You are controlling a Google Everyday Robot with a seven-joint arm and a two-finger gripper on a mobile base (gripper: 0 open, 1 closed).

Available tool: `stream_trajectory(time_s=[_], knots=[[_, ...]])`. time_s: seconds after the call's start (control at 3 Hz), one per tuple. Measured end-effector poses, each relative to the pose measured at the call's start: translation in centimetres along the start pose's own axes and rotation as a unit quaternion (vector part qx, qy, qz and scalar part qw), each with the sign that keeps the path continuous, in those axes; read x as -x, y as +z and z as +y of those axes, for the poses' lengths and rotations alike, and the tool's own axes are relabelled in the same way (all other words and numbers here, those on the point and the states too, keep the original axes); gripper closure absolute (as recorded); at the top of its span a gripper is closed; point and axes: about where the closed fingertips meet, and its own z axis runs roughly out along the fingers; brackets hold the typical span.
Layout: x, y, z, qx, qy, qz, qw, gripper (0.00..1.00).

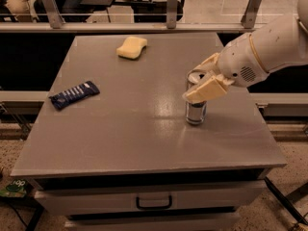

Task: Knock redbull can over

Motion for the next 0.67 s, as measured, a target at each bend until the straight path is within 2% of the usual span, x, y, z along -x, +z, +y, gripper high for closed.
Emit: stream_trajectory(time_s=[0.33, 0.67], knots=[[0.16, -1.47, -1.66, -0.002, -0.037, 0.051, 0.998, 1.0], [-0.05, -1.83, -2.59, 0.001, -0.099, 0.108, 0.9892, 1.0]])
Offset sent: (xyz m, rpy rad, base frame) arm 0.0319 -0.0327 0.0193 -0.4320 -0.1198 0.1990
